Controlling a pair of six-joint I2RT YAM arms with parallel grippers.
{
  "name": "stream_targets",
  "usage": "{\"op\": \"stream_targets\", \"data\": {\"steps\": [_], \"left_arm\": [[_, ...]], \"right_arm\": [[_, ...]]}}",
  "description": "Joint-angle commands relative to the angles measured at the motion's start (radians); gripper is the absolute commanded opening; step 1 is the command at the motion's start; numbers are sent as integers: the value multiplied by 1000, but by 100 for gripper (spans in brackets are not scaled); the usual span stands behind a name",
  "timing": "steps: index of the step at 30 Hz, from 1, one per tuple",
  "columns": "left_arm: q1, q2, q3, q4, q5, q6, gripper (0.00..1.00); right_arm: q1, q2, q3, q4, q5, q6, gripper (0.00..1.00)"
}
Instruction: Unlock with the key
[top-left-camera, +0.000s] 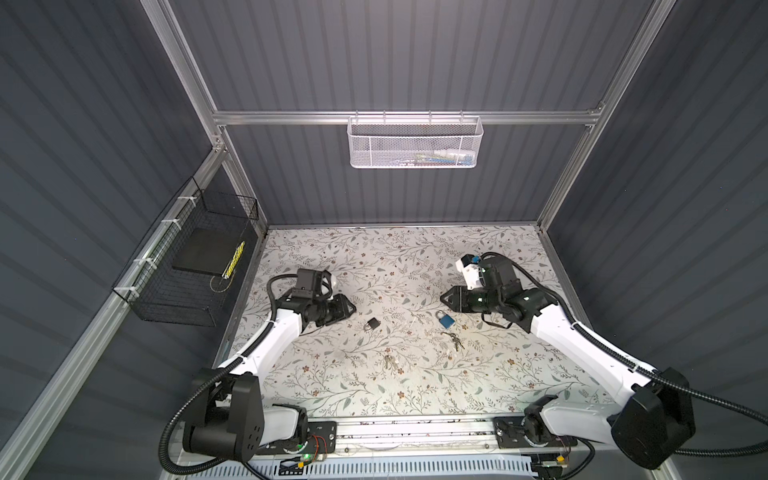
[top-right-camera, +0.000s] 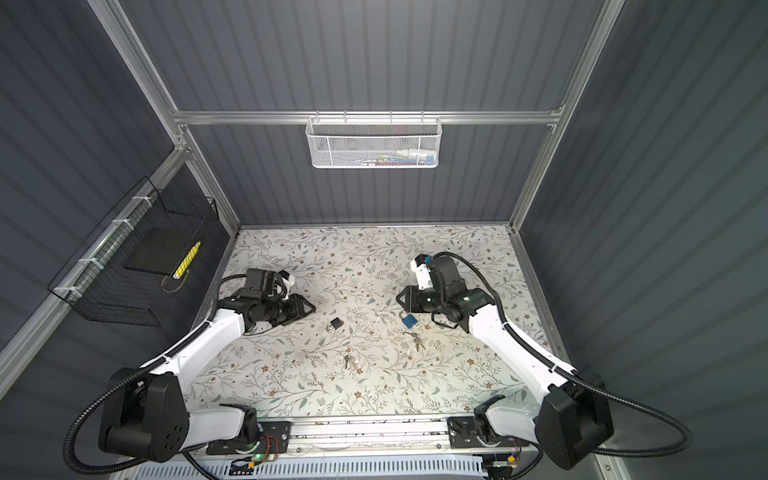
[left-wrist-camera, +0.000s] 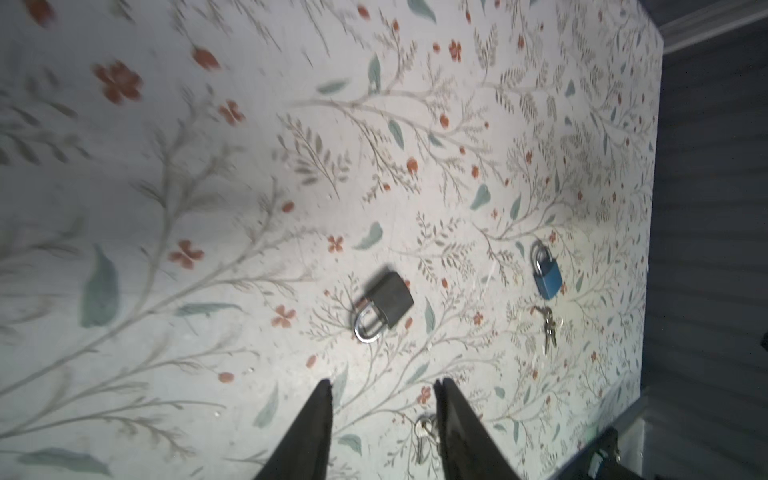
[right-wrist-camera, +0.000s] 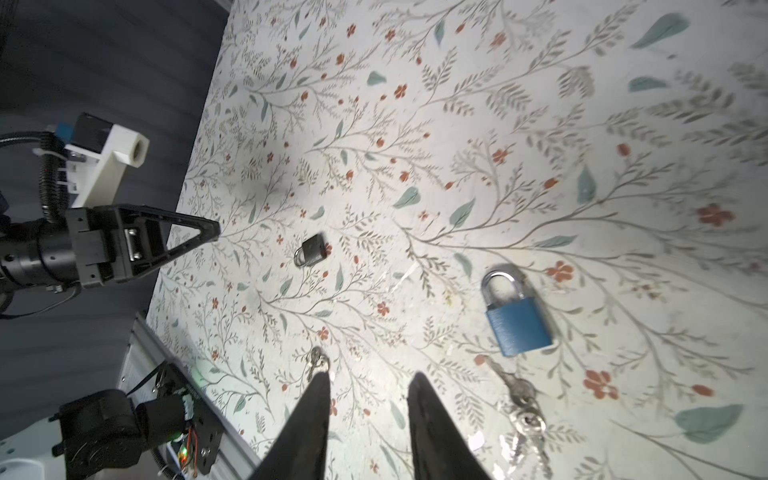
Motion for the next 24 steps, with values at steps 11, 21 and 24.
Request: {"op": "stream_targets", "data": {"steps": [11,21,24], "left_arm": [[-332,98,-27,-38,42,-159,44],[-452,256,77,-128,-38,-230,50],[-465,277,85,-104,-45,-252,47]], "right_arm": [[68,5,-64,-19,47,15,43],[68,-21,-111,2,97,33,45],[67,-38,-135,4,114,44,45]]}}
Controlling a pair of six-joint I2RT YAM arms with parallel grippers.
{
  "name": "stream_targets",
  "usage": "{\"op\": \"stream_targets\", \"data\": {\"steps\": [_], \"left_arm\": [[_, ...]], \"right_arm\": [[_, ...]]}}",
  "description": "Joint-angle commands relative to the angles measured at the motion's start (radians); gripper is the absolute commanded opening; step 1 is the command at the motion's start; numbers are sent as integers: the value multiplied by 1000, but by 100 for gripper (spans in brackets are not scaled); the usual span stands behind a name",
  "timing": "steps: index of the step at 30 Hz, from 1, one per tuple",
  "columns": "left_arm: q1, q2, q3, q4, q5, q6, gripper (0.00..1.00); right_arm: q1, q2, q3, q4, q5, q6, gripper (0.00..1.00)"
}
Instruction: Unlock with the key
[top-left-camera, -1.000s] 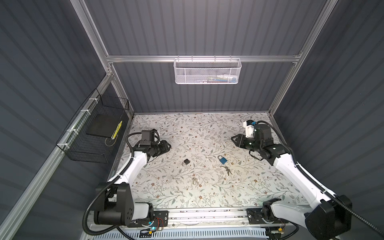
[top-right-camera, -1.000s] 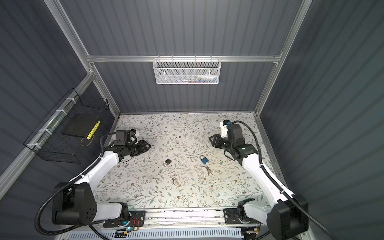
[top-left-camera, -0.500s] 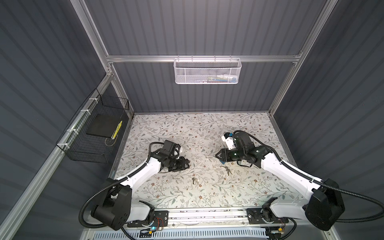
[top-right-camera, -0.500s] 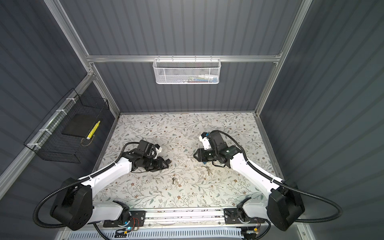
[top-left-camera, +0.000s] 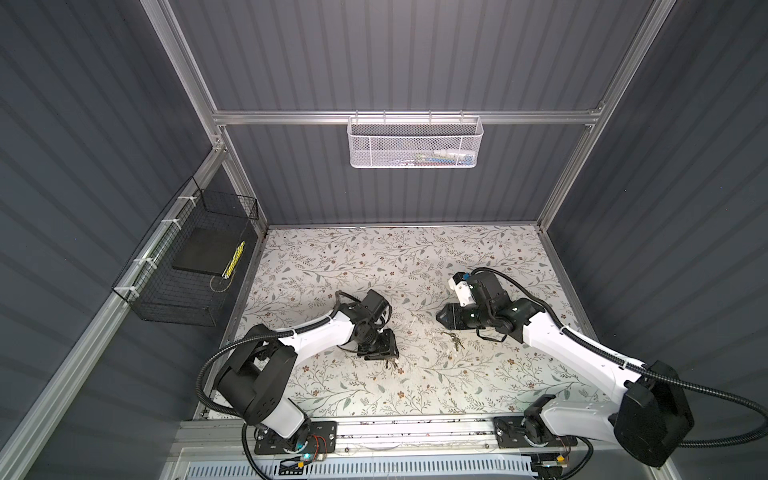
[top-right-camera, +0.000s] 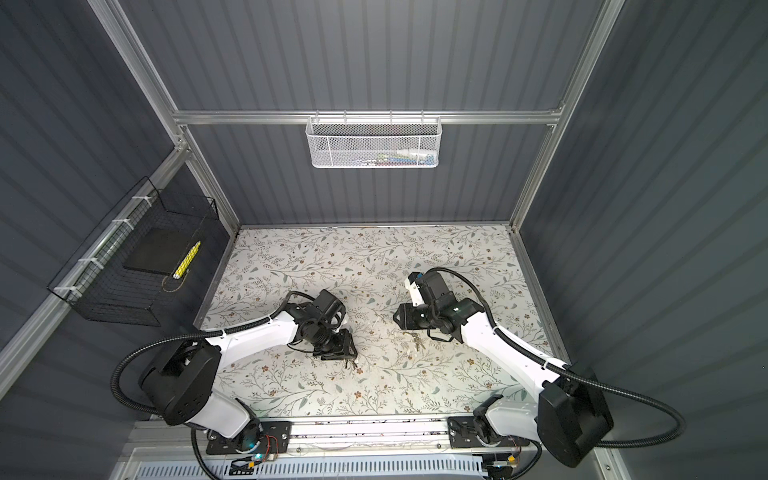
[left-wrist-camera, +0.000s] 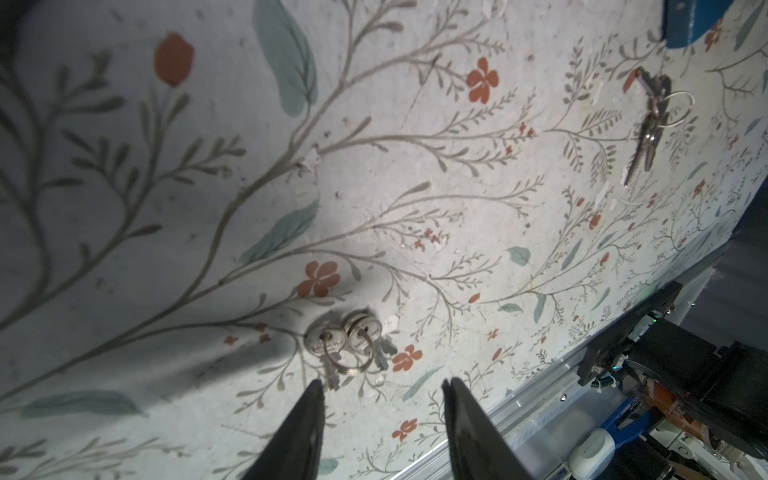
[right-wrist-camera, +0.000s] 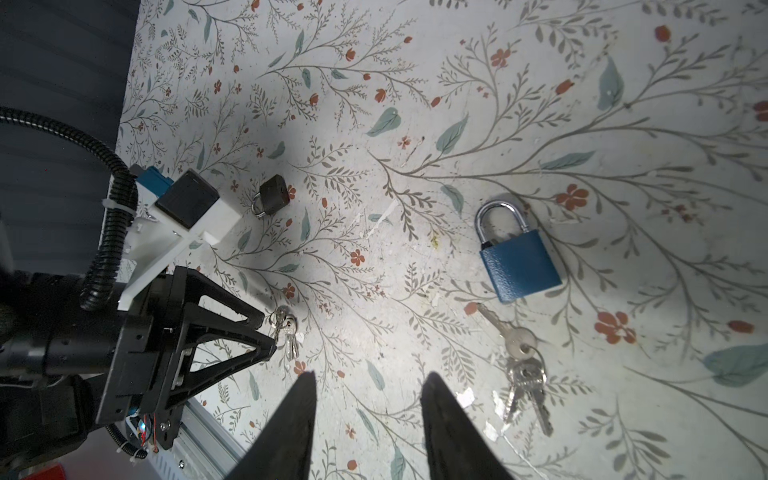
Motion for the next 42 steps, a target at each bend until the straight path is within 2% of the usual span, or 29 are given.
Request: {"op": "stream_targets", "data": {"steps": [1,9,18,23,26,29,32,38,42], "left_arm": [[-14,27,35,-26,-32,-43,45],[-40,99,86,-70,-112,-42,24],[-44,76,131,-90,-118,-20,0],[-44,63,189,-103,-101,19,0],[-44,64,284,-170,-108,93,0],[-45,72,403,-251,-95,188,0],[-44,86,531,-344,-74,292,0],[-45,112,730,-475,-51,438,0],[-44,116,799,-533,5,492,0]], "right_arm": [[4,-27,-25,4,32,20,45],[4,-30,-39,38,35,28,45],[4,-32,-53,51,53,37,45],[4,-39,-48,48,74,34,45],[3,-57,-46,54,63,-1,44],[3,-88,-53,89,-5,-90,42],[3,-121,-78,155,-162,-201,42],[4,-177,-63,145,-310,-329,43],[6,-171,-52,143,-342,-379,47]]}}
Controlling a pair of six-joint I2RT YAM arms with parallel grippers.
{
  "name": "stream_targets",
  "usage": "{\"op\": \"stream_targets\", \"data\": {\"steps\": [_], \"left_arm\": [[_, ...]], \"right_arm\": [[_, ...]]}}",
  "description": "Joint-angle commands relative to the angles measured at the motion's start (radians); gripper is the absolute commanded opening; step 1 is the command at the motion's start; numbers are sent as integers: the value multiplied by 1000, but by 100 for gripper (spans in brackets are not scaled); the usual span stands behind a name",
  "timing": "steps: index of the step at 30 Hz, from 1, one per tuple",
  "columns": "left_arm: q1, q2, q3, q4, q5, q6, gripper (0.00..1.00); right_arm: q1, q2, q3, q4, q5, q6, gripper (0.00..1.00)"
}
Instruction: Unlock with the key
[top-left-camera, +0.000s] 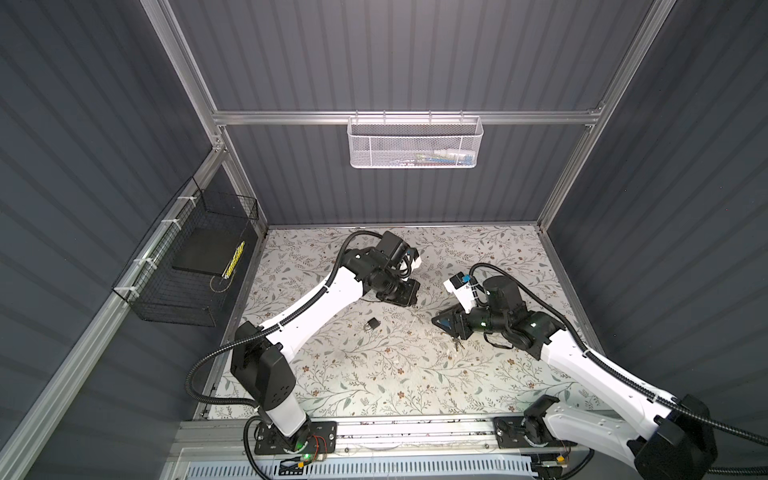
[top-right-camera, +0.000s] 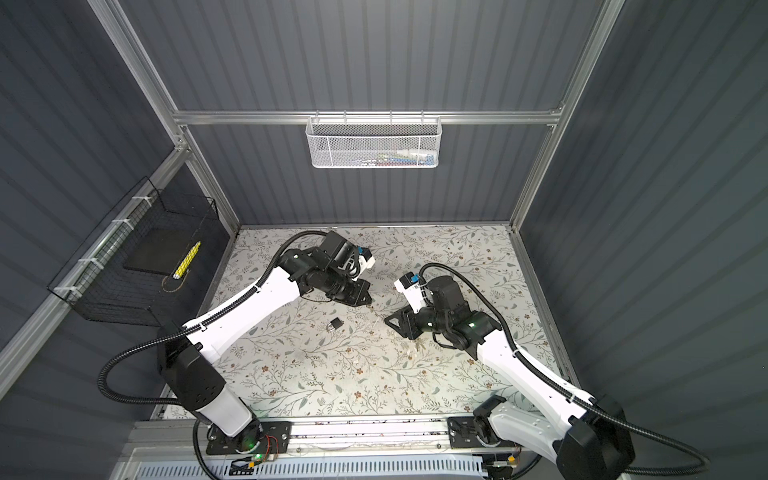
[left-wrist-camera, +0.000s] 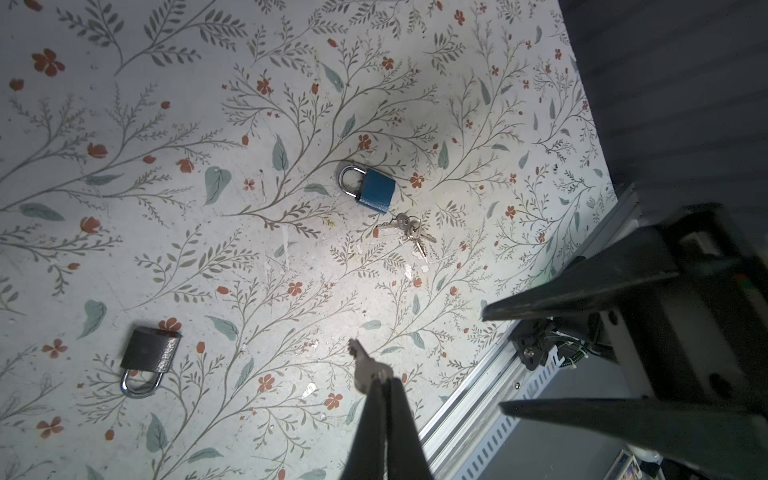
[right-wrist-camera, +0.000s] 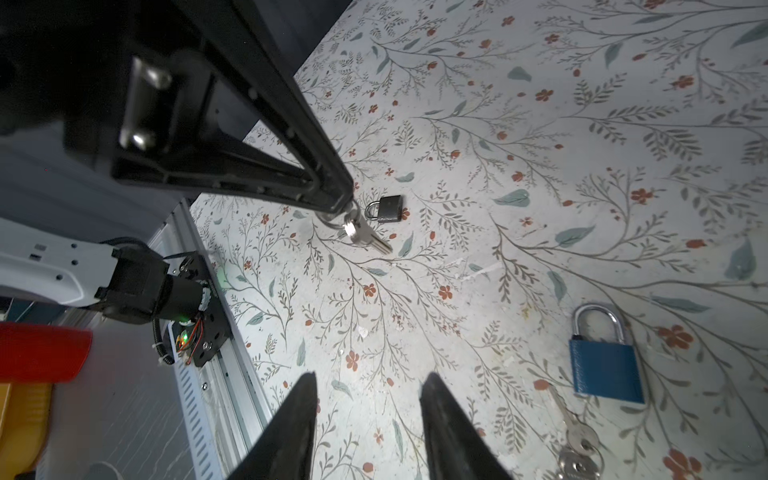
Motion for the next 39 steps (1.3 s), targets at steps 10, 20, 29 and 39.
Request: {"op": "stream_targets", "data": {"steps": [10,20,29,39], "left_arm": [[-6,-10,93,-126,203,151,0],[-6,-47,73,-91,254,157,0],[-6,-49,77,-91,286,163,0],[-6,-49,80,-91,271,164,0]], "right_arm": [[26,-31,-21,206,-135,-141,56],[49,22,30,185,-191,-173,56],[57,30,35,206,-176,-175,53],[59,76,88,129,-225,-200,23]]}}
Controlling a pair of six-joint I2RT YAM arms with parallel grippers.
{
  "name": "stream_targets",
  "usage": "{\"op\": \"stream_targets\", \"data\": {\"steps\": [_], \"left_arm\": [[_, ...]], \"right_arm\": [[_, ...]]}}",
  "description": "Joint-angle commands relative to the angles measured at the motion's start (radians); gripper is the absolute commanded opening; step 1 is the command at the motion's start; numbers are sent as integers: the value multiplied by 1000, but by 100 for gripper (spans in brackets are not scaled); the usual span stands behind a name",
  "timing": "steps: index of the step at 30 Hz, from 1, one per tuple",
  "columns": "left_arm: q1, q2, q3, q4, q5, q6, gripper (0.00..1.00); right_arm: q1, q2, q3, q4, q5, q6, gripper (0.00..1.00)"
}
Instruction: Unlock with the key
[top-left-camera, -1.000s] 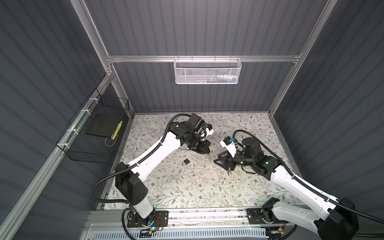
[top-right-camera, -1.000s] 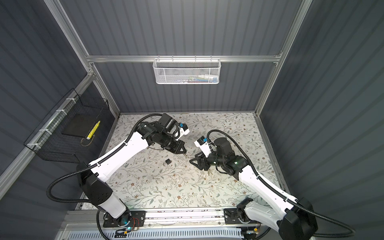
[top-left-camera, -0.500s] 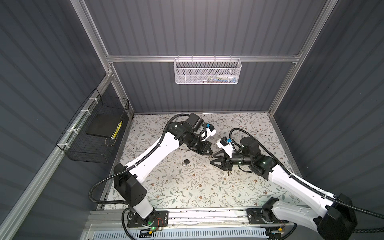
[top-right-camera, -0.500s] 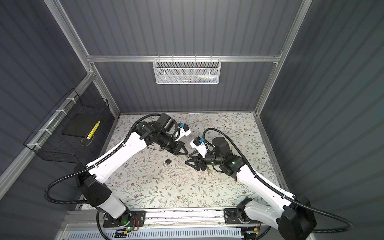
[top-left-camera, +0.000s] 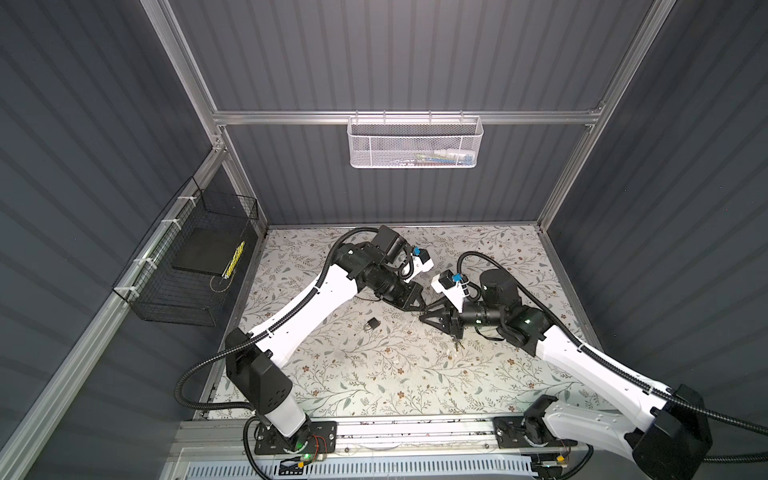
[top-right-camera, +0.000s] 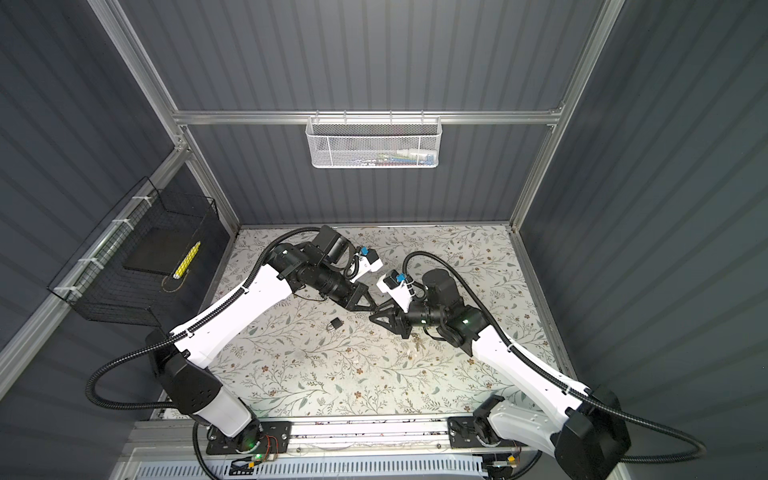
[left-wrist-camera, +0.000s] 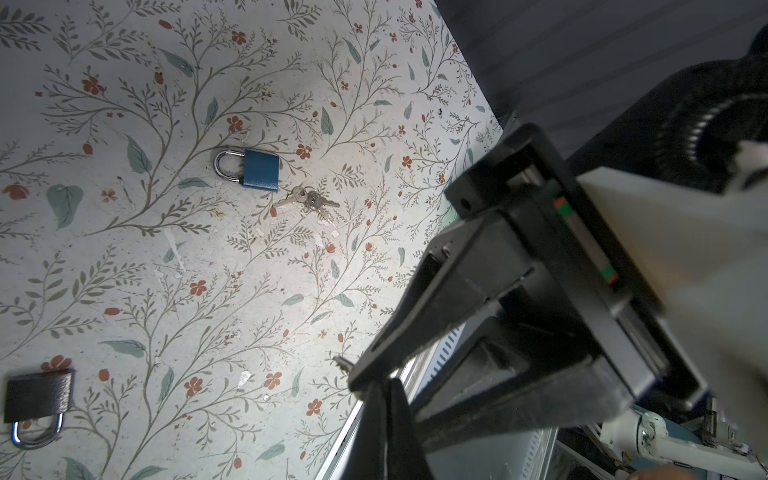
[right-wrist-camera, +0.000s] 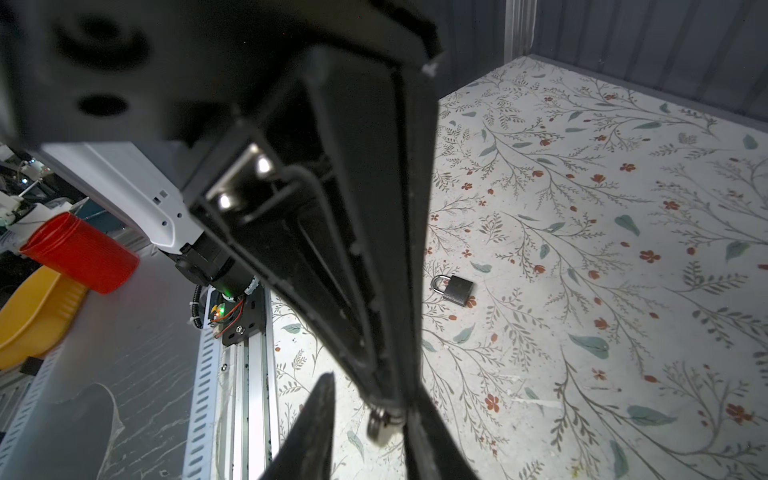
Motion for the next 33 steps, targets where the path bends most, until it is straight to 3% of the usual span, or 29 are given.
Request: {"op": "stream_targets", "data": {"steps": [1,6,14,18,21,27,33], "left_arm": [[-5,-19,18,7,8,24,0],[-5,-18,20,8,8,26,0],[-5,-14,16,7,-1,23,0],[-3,-26,6,64,-24,4,17],[-1,-43,-6,99,-56,-19,42],[54,-123,-82,215,-126,-104,48],[198,-298,-338,474,-169,-305,47]], "right_arm": [[7,16,36,-45,-45,-19,20],[8,37,59,-91,-47,-34,8],[11,44,66,-122,-29,-40,0],[11,45,65,-135,-5,-40,0],[11,40,56,-124,10,-29,0],[0,7,19,-70,80,20,0],[-56,-52,-19,86,146,184,0]]}}
